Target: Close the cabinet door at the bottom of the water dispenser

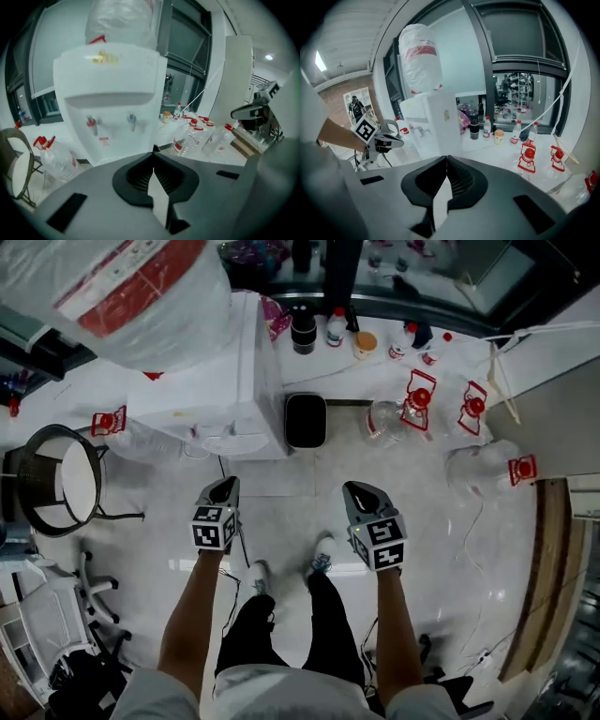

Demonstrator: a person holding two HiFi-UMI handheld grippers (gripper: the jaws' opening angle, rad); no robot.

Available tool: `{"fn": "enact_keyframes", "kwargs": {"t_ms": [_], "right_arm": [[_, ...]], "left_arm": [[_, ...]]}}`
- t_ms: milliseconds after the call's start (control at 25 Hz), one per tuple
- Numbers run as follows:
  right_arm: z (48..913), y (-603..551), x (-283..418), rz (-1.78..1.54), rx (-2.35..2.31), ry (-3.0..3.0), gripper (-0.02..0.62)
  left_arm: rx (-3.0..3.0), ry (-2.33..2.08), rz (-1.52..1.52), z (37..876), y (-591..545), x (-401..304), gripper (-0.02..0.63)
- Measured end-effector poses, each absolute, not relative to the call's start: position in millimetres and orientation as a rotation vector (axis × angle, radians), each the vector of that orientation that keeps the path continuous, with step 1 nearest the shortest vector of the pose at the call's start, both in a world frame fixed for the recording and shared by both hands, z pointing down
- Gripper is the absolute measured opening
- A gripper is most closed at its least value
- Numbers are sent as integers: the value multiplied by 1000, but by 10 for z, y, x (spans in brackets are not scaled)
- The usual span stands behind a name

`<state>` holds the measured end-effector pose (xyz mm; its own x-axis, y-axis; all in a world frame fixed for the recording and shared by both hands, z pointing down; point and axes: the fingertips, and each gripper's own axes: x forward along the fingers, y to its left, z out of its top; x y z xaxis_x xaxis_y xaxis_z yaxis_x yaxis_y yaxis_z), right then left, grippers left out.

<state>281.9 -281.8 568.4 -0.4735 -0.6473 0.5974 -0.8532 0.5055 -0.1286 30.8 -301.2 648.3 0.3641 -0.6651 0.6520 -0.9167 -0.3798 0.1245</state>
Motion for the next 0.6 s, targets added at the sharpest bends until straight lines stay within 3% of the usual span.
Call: {"fn": "enact_keyframes", "kwargs": {"t_ms": [600], "right_arm": [[2879,-2625,1457,49,1297,-2378,29]], "left_arm": [[2591,-1509,539,3236,-2707,-1259,25]]}}
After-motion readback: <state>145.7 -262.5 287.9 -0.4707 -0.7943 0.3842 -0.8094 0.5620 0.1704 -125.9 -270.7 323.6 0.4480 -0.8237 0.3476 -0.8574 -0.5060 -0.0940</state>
